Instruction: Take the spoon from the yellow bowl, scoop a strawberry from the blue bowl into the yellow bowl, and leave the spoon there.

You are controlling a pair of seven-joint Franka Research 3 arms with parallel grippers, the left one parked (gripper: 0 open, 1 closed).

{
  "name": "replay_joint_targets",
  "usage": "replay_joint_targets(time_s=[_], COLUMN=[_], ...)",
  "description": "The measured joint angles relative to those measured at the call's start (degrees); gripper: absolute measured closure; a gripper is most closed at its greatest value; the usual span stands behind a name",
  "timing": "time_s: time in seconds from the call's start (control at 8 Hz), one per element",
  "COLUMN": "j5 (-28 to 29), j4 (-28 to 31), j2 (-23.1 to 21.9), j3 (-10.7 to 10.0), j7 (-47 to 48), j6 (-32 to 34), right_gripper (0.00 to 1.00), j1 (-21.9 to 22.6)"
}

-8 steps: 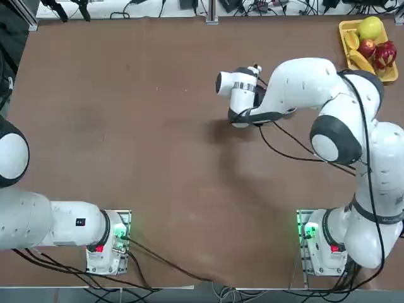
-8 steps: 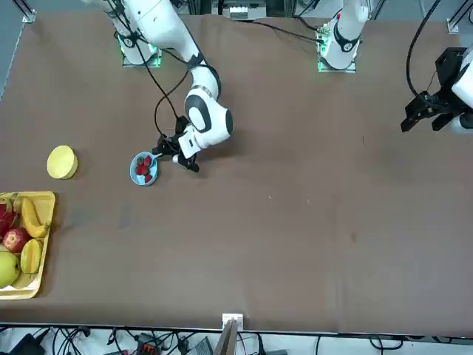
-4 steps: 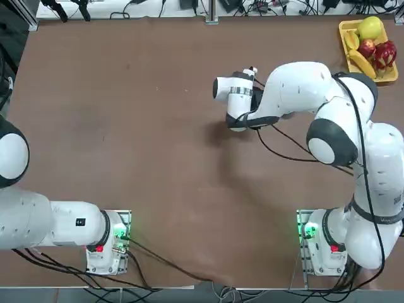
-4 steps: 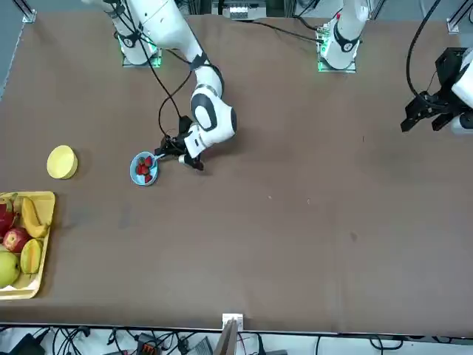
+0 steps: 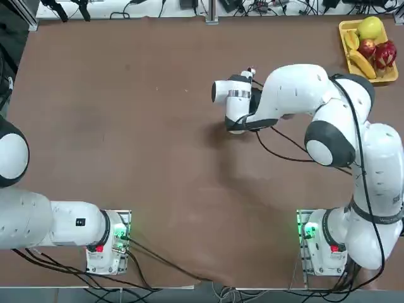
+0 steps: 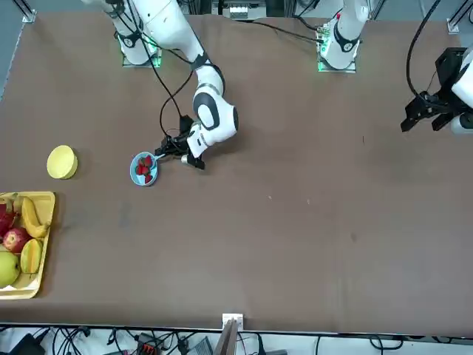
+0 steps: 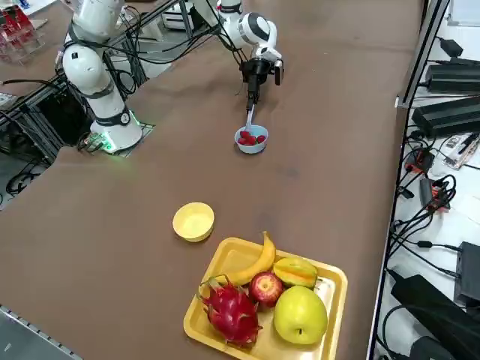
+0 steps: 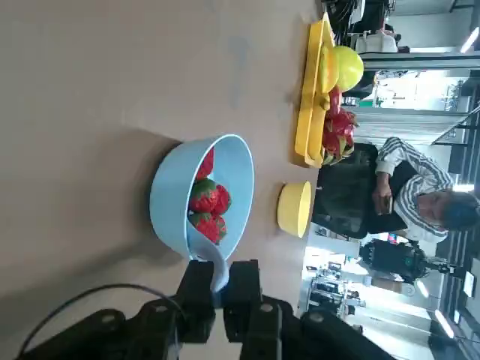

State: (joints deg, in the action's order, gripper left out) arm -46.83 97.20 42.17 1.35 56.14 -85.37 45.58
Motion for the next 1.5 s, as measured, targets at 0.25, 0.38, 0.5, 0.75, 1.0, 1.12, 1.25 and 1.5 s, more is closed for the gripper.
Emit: replay_joint_targets(time_s=[0.25, 0.38, 0.5, 0.75, 1.0, 1.12, 1.25, 1.5], j5=[-0.8, -1.4, -1.7, -1.9, -2.0, -2.4, -2.6, -3.4], j4=[-0.4, -0.7, -1.0, -2.6, -4.4, -4.8, -5.0, -5.1], j2=[1.8, 2.6, 3.2, 3.9, 5.2, 5.7, 6.2, 7.0], j3=[0.0, 0.0, 0.0, 0.0, 0.0, 0.0, 0.0, -0.1], j7=[-0.1, -0.1, -0.1, -0.1, -0.2, -0.2, -0.2, -0.2], j6=[1.2, 2.1, 2.8, 5.3, 6.9, 7.4, 7.7, 8.0], right_gripper=[0.89, 0.89, 0.89, 0.89, 0.89, 0.89, 0.89, 0.89], j1=[0.7, 1.0, 1.3, 2.0, 2.7, 3.1, 3.3, 3.4])
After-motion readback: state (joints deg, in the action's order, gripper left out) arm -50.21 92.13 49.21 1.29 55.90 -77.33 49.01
